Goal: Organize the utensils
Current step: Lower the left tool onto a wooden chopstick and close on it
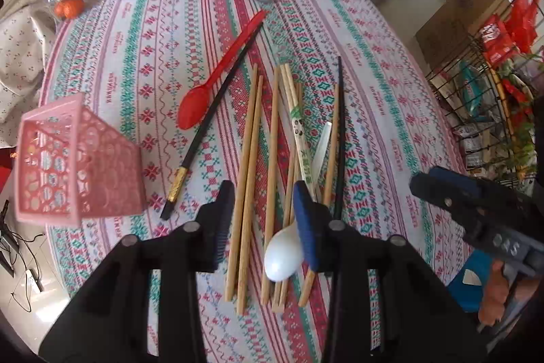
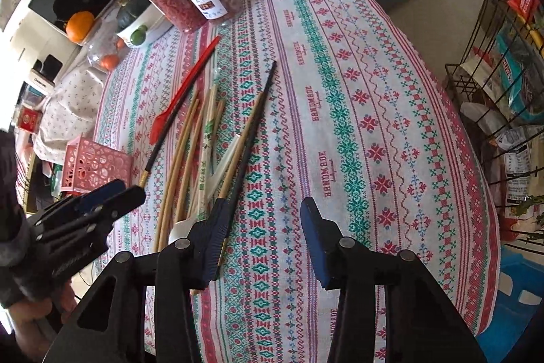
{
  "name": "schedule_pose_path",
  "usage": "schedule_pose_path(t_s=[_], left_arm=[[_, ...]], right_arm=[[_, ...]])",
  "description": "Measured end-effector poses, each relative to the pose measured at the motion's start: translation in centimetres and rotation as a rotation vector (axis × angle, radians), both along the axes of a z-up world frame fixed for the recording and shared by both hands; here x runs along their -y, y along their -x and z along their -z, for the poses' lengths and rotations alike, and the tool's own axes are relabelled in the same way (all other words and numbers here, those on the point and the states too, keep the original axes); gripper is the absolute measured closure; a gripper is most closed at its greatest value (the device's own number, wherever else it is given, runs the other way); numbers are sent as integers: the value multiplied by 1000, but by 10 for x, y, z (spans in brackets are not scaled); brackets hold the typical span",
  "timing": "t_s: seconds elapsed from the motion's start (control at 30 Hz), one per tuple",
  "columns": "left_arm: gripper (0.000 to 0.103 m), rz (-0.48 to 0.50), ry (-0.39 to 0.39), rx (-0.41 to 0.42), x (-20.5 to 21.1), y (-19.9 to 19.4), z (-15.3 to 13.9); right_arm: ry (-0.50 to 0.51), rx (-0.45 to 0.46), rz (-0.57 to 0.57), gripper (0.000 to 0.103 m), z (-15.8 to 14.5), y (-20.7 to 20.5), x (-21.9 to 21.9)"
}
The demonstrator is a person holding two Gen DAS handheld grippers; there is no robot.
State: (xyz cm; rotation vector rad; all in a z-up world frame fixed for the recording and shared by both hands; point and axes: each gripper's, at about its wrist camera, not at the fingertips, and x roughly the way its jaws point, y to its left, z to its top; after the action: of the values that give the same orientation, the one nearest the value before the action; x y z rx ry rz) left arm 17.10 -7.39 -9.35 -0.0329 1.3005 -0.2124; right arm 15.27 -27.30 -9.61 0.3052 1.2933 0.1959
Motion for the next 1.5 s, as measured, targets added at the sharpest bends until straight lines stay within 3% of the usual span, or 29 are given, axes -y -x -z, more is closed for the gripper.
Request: schedule_pose_path(t_s=[0.1, 0.17, 0.27, 0.57, 0.7, 0.8, 0.9, 1.07, 1.27, 1.37, 1.5], left_arm=[[78, -18, -45, -17, 7, -19, 17], [89, -29, -63, -34, 10, -30, 23], [93, -33, -99, -48, 12, -40, 30], [94, -39, -208, -134, 17, -70, 46], [95, -38, -209, -132, 19, -78, 44], [95, -40, -197, -102, 18, -78, 42], [95, -36, -137, -49, 12, -61, 37], [95, 6, -96, 85, -8, -8, -4], [95, -5, 9, 218, -42, 41, -43], [95, -37, 50, 277, -52, 52, -44], [95, -53, 68, 287, -62, 53, -40]], right_arm=[[10, -19, 12, 57, 5, -1, 9], [18, -15, 10, 57, 4, -3, 13], [36, -7, 15, 57, 3, -7, 20], [38, -6, 20, 57, 2, -6, 26], [41, -14, 23, 57, 2, -6, 27], [46, -15, 31, 57, 4, -8, 27], [43, -22, 43, 57, 8, -12, 28], [60, -41, 36, 57, 21, -25, 22], [35, -59, 26, 57, 33, -37, 10], [2, -63, 17, 57, 37, -41, 3], [-7, -79, 20, 62, 41, -46, -8]])
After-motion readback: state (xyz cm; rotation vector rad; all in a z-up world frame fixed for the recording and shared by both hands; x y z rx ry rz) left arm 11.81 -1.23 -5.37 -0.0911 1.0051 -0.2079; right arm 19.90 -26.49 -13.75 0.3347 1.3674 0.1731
